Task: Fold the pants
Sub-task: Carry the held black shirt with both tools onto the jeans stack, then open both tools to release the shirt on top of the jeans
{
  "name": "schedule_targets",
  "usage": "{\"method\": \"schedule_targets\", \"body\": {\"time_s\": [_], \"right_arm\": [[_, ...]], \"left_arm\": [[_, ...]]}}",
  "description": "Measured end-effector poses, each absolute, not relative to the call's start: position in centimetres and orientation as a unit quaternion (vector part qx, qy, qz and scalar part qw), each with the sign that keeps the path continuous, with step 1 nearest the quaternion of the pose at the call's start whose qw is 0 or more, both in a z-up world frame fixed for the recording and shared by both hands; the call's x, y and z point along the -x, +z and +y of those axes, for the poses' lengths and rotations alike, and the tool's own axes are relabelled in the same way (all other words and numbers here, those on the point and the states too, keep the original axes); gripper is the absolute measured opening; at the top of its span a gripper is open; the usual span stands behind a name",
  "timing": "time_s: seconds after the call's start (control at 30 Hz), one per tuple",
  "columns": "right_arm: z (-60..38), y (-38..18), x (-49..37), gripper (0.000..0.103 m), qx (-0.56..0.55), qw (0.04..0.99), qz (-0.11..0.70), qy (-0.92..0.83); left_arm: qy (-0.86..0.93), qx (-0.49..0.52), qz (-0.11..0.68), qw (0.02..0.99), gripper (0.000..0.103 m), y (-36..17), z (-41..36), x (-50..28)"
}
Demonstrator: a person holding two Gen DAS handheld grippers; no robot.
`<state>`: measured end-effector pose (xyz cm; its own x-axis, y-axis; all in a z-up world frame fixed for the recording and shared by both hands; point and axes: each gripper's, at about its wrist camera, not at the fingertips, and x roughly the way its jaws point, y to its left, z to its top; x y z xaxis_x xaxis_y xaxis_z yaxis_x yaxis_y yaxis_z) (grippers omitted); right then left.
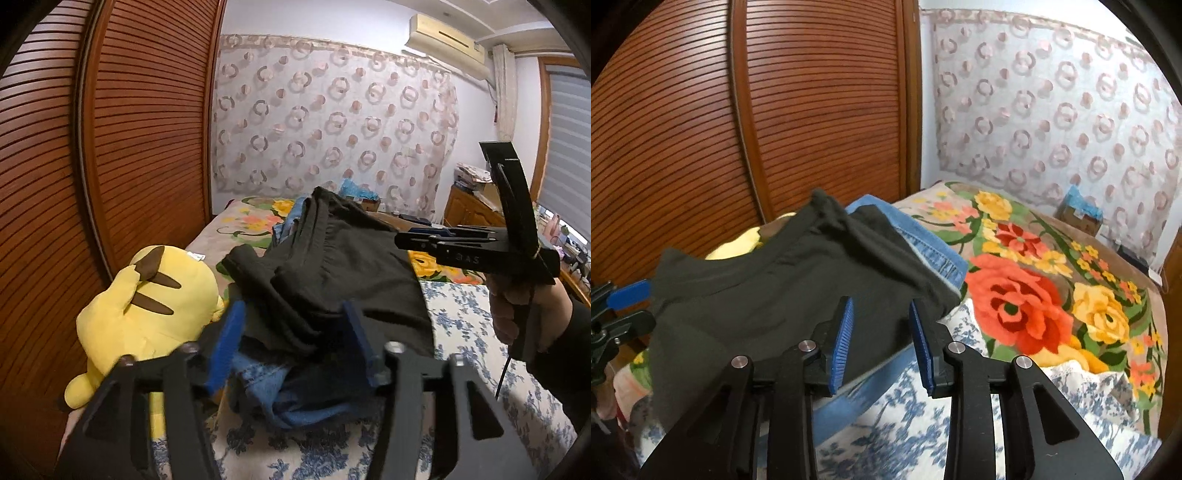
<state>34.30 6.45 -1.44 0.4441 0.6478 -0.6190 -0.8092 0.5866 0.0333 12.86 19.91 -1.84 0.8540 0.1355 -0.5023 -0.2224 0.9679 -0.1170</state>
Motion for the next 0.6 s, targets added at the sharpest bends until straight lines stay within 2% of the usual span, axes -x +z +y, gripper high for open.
{"method": "schedule_targets", "body": {"time_s": [0.33, 0.6], "right_arm": [[4.2, 0.0, -29.7, 0.036, 0.125, 0.842, 0.284, 0.441], [2.7, 0.9, -26.4, 0.053, 0.116, 0.847, 0.277, 0.438]], "left_arm": [[0.091, 0.071, 0.250, 0.961, 0.061, -0.8, 18.5, -10.4], [0.094, 0.062, 0.260, 0.959, 0.062, -0.8, 17.3, -8.6]]}}
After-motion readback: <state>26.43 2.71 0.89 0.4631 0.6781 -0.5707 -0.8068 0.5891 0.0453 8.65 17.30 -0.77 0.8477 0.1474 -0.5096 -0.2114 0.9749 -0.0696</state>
